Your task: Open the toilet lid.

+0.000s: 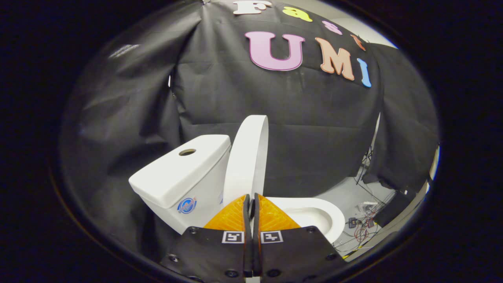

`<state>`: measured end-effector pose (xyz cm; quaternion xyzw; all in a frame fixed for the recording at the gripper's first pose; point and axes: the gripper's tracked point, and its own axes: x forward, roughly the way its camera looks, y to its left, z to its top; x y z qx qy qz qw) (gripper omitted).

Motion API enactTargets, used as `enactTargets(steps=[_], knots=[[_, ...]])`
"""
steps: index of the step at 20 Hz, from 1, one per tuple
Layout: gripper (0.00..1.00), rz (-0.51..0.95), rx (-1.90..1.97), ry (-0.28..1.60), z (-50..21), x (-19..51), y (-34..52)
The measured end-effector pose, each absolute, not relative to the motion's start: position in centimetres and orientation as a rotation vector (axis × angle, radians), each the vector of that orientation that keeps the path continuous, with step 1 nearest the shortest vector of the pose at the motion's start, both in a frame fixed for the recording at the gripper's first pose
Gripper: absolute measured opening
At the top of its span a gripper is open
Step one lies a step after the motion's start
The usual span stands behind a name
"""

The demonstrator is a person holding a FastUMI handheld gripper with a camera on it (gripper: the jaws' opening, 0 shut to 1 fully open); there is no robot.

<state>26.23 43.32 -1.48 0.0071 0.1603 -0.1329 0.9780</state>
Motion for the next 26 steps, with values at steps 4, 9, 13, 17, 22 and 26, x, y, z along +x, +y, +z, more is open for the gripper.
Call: enactTargets(steps=[4, 9, 13, 17, 22, 26], knots=[[0.01, -0.226, 0.02, 0.283, -1.3, 27.1, 44.8], [0.02, -0.158, 0.09, 0.267, -1.4, 28.0, 46.4], [0.03, -0.145, 0.039, 0.274, -1.3, 28.6, 47.6], [0.03, -0.162, -0.007, 0.28, -1.3, 29.2, 49.3], [0.11, -0.184, -0.012, 0.276, -2.0, 30.0, 50.5], [0.14, -0.165, -0.06, 0.273, -1.5, 30.1, 51.3]])
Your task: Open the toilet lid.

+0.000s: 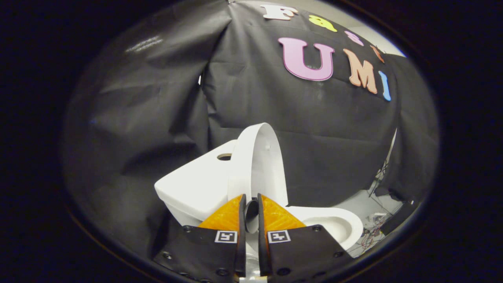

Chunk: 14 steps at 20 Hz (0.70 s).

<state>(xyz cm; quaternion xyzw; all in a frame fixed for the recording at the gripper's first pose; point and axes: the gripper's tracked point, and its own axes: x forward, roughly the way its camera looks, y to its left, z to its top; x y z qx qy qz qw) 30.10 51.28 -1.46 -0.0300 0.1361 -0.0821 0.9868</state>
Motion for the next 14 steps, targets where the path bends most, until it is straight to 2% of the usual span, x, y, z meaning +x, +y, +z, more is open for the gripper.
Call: enactTargets(steps=[3, 5, 11, 14], knots=[[0.41, -0.15, -0.043, 0.267, -1.8, 30.0, 51.8], [0.43, -0.12, -0.022, 0.261, -1.8, 30.0, 52.4], [1.0, -0.031, -0.057, 0.25, -1.6, 28.6, 54.4], [1.0, 0.018, -0.083, 0.221, -0.8, 27.0, 54.8]])
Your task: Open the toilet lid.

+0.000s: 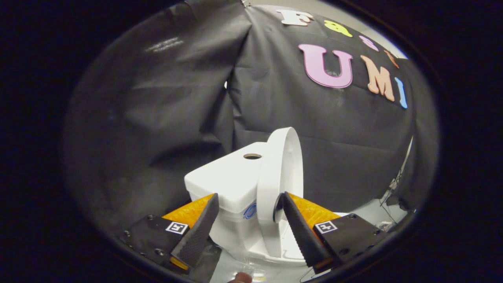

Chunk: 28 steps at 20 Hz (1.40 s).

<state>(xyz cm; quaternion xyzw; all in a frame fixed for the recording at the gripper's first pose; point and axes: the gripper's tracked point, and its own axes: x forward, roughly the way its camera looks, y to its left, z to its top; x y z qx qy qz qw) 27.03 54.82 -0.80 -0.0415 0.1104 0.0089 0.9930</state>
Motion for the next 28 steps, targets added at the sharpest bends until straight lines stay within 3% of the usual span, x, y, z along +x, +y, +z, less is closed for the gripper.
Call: enactTargets(steps=[10, 15, 18, 22, 28], knots=[[1.0, 0.068, -0.101, 0.203, 0.7, 22.9, 50.5], [1.0, 0.193, -0.034, 0.162, 1.2, 19.8, 50.0], [0.99, 0.162, -0.09, 0.186, 0.5, 17.6, 45.8], [0.99, 0.23, -0.043, 0.189, 1.3, 16.2, 42.9], [0.99, 0.137, 0.004, 0.077, 5.9, 15.0, 34.1]])
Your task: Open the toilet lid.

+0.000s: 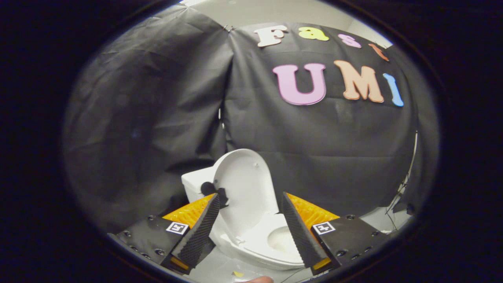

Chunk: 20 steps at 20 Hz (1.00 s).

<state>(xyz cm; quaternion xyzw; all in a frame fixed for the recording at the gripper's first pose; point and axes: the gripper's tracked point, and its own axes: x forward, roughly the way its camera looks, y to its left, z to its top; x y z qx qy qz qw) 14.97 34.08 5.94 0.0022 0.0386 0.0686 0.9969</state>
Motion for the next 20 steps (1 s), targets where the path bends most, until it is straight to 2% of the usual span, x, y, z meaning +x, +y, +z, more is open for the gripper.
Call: enactTargets(steps=[12, 20], knots=[[0.98, 0.029, -0.051, -0.041, 12.3, 12.0, 22.6], [0.98, -0.085, -0.025, -0.078, 12.3, 9.8, 16.7]])
